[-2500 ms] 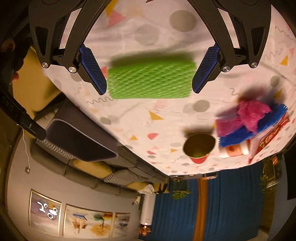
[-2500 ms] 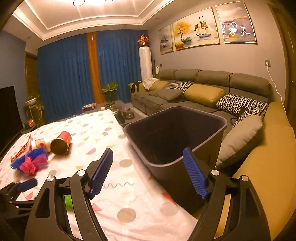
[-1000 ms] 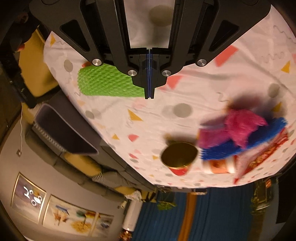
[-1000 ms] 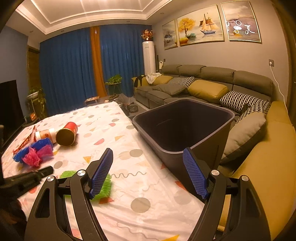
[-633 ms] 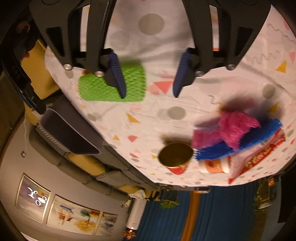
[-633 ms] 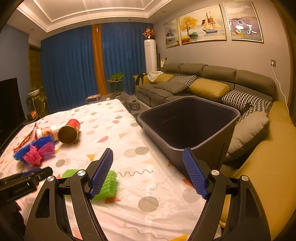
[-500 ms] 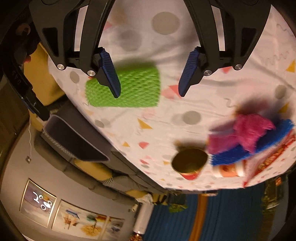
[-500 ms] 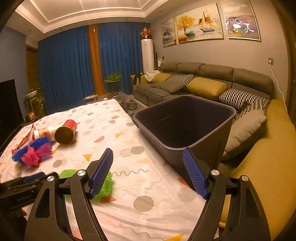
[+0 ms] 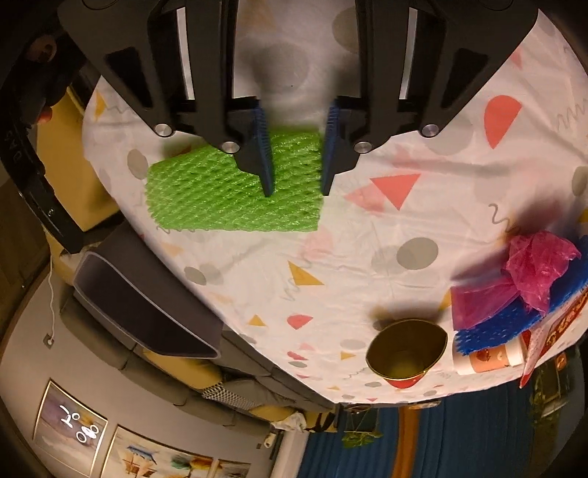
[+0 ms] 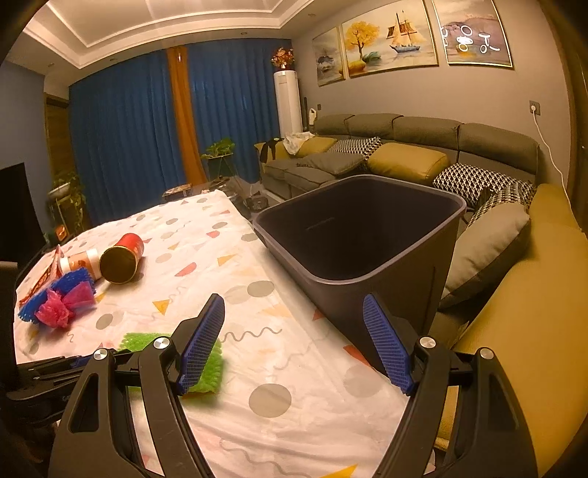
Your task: Collect trash
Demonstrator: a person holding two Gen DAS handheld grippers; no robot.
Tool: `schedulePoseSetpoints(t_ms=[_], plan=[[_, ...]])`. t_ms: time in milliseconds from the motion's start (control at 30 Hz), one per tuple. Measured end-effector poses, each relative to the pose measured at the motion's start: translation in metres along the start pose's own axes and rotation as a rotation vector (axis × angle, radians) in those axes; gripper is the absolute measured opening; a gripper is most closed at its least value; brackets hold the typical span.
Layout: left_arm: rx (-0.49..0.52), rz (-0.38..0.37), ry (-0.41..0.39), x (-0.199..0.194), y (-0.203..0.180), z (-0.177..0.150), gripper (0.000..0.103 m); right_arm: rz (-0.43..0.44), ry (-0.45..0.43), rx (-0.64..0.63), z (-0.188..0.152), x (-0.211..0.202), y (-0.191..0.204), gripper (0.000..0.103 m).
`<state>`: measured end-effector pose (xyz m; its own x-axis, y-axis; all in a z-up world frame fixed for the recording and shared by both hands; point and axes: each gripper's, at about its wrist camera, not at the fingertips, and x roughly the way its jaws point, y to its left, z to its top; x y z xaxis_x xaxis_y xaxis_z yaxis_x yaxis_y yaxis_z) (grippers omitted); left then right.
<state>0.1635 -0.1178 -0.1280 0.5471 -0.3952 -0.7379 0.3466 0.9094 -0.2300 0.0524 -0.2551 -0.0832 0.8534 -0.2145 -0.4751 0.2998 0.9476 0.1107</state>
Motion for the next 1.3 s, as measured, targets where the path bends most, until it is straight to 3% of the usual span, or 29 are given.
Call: schedulePoseSetpoints(t_ms=[67, 133, 433, 767, 1300], plan=[[-0.006, 0.006, -0.006, -0.001, 0.001, 0.0, 0.008, 0.002, 0.002, 0.002, -0.001, 0.0, 0.0, 0.076], [-0.012, 0.004, -0.018, -0.003, 0.002, 0.0, 0.005, 0.002, 0.002, 0.001, -0.001, 0.0, -0.001, 0.076], [-0.082, 0.016, -0.106, -0.027, 0.018, 0.0, 0.003, 0.007, 0.012, -0.011, -0.004, -0.001, -0.001, 0.076], [-0.173, 0.055, -0.253, -0.088, 0.063, 0.006, 0.003, 0.041, 0.016, -0.043, -0.004, 0.001, 0.018, 0.076], [-0.274, 0.149, -0.407, -0.161, 0.132, 0.004, 0.003, 0.253, 0.039, -0.181, 0.005, 0.013, 0.12, 0.076]])
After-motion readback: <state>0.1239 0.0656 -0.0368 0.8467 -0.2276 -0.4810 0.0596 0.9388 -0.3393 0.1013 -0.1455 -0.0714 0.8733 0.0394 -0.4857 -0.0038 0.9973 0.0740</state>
